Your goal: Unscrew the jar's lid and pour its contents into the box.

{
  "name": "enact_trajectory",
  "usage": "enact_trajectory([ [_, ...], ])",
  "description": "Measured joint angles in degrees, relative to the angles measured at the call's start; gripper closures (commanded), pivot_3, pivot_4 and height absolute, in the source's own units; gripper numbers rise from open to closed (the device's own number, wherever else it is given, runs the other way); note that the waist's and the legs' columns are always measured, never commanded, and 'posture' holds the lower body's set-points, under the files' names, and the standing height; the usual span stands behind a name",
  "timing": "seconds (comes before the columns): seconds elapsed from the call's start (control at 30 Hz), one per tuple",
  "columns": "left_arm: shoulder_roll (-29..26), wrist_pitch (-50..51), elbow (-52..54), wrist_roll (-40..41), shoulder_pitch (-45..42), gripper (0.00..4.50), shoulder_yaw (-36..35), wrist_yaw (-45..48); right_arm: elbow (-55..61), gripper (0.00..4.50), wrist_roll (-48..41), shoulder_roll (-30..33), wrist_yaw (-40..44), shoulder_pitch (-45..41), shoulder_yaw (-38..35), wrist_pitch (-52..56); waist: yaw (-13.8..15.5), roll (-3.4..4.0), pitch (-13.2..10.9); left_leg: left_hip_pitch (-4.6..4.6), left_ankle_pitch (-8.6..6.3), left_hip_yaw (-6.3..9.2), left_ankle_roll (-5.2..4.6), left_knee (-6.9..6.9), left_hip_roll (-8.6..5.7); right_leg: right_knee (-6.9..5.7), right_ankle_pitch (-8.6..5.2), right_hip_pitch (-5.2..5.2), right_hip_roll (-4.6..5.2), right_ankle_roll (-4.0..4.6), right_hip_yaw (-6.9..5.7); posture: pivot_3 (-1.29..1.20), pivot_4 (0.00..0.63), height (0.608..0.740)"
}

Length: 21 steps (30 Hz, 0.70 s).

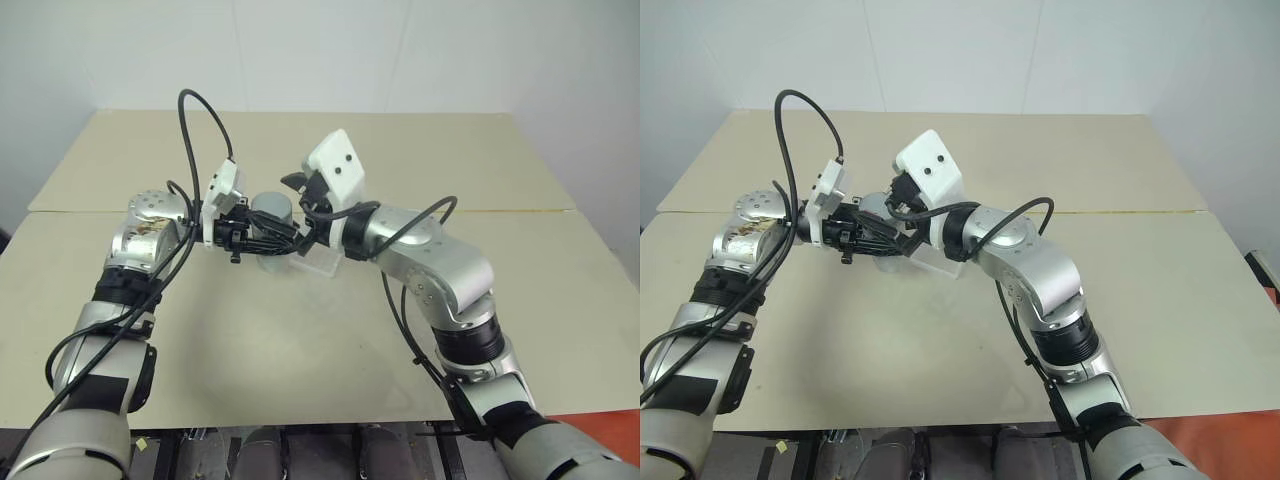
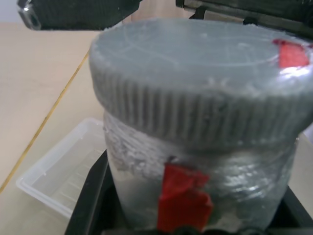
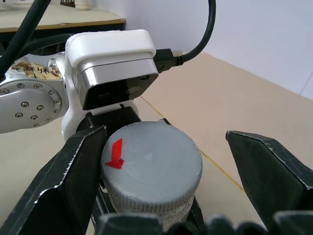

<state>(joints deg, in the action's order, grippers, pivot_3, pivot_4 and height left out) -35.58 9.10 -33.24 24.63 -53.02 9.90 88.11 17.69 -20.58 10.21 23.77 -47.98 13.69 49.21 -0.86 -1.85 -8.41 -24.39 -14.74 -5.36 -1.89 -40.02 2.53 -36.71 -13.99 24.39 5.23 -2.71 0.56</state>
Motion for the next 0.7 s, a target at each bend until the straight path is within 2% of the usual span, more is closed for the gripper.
enact_trajectory([
  [0.2,-0.07,0.34,0.13,-0.10,0.55,2.56,-1.33,0.22,3.57,0.05,-1.49,3.44,1.27,2.32,-0.34,1.19,-0.02,0.00,0.00,0.01,-0.13,0.14,-0.22,0.00,0.01,0.00,0.00,-0.01,-0.01,0.00,0.00,0.00,0.150,0.740],
  [0.4,-2.29,1.34,2.12,-0.08,2.59,2.56,-4.15,2.08,4.00,0.05,-2.03,9.35,0.54,6.20,-7.08,2.56,0.12,0.00,0.00,0.01,-0.14,0.14,-0.23,0.01,0.01,0.00,0.00,-0.01,0.00,0.00,0.00,0.00,0.150,0.740],
  [0.57,-2.31,1.93,4.00,-0.14,3.05,2.56,-4.47,2.42,5.46,0.05,-3.63,9.60,0.88,6.93,-8.39,3.66,-0.06,0.00,0.00,0.03,-0.14,0.18,-0.24,0.02,0.01,0.00,0.00,0.00,-0.01,0.00,0.03,0.00,0.150,0.740],
  [0.7,-1.24,1.93,3.34,-1.52,3.13,2.56,-4.46,1.76,9.69,0.05,-9.89,8.18,4.62,6.51,-9.58,3.84,-0.03,0.00,0.00,0.03,-0.15,0.24,-0.25,0.03,0.01,0.00,0.00,-0.01,-0.02,0.00,0.02,0.00,0.150,0.740],
])
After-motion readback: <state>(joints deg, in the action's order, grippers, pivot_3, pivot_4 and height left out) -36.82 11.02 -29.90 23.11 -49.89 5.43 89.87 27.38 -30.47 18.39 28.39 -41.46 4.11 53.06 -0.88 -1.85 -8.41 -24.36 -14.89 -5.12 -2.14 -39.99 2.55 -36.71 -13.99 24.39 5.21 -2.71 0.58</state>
